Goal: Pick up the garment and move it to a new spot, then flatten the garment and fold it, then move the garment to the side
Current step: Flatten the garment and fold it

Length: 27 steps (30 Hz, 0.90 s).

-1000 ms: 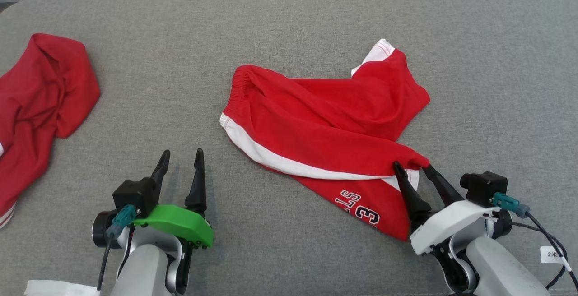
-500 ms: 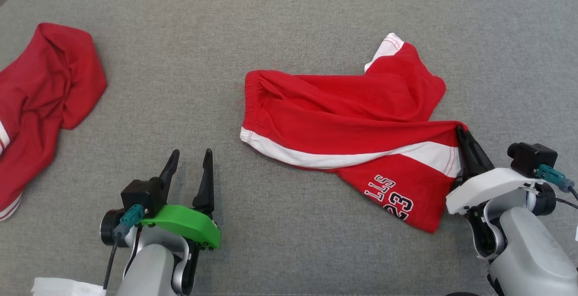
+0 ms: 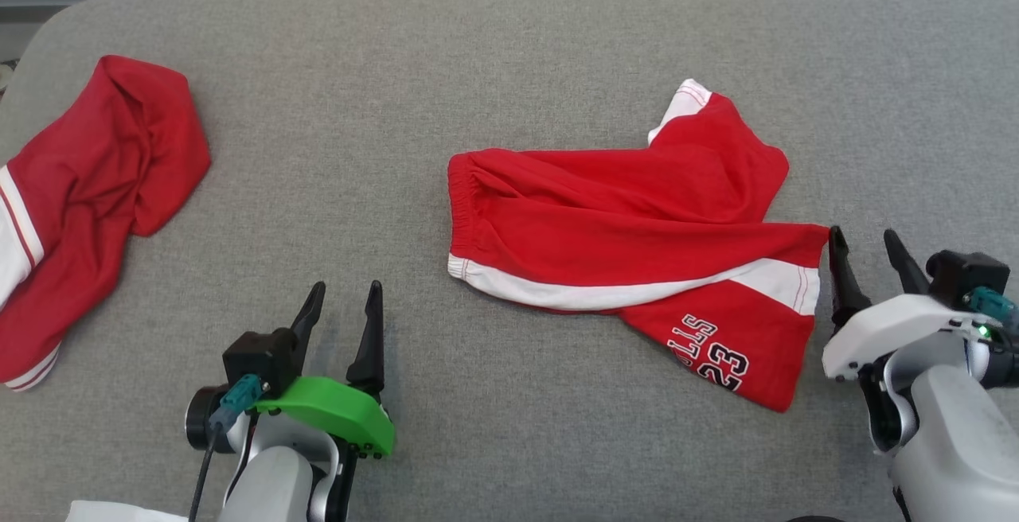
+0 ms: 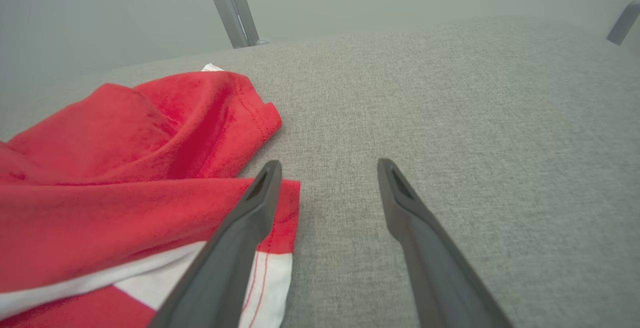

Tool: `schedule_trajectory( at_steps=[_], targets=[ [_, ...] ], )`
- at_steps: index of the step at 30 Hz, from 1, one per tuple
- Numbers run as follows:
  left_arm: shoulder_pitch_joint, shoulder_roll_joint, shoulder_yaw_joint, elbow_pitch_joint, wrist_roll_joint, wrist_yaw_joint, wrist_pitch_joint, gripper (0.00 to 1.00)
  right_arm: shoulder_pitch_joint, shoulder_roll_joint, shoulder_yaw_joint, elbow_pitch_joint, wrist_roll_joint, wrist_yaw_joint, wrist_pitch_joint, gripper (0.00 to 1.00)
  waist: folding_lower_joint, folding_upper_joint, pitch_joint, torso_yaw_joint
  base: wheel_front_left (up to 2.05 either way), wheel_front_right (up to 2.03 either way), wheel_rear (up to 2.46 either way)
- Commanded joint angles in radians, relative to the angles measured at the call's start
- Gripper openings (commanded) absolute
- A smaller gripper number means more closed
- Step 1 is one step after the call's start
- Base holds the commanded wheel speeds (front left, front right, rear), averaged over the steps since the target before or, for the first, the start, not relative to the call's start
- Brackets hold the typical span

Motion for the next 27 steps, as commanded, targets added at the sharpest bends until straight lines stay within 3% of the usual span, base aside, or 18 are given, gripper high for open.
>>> schedule_trajectory(
  at_steps=[1, 10, 18, 27],
  targets=[
    [0.025, 0.002, 0.001, 0.006, -0.014, 0.004, 0.0, 1.0, 0.038, 0.008, -0.002, 0.015, -0.017, -0.001, -0.003, 1.0, 0.0, 0.0, -0.037, -0.02, 0.0, 0.0, 0.0],
    [0.076, 0.002, -0.018, 0.012, -0.036, 0.005, 0.0, 1.0, 0.183, 0.032, 0.095, -0.072, 0.024, -0.001, -0.003, 1.0, 0.0, 0.0, -0.108, -0.061, 0.0, 0.0, 0.0],
    [0.109, 0.002, -0.027, 0.012, -0.047, 0.004, 0.0, 1.0, 0.311, 0.02, 0.292, -0.17, 0.095, -0.001, -0.003, 1.0, 0.0, 0.0, -0.135, -0.066, 0.0, 0.0, 0.0],
    [0.11, 0.002, -0.026, 0.019, -0.049, 0.0, 0.0, 1.0, 0.289, -0.001, 0.392, -0.161, 0.069, -0.001, -0.003, 1.0, 0.0, 0.0, -0.128, -0.044, 0.0, 0.0, 0.0]
  ],
)
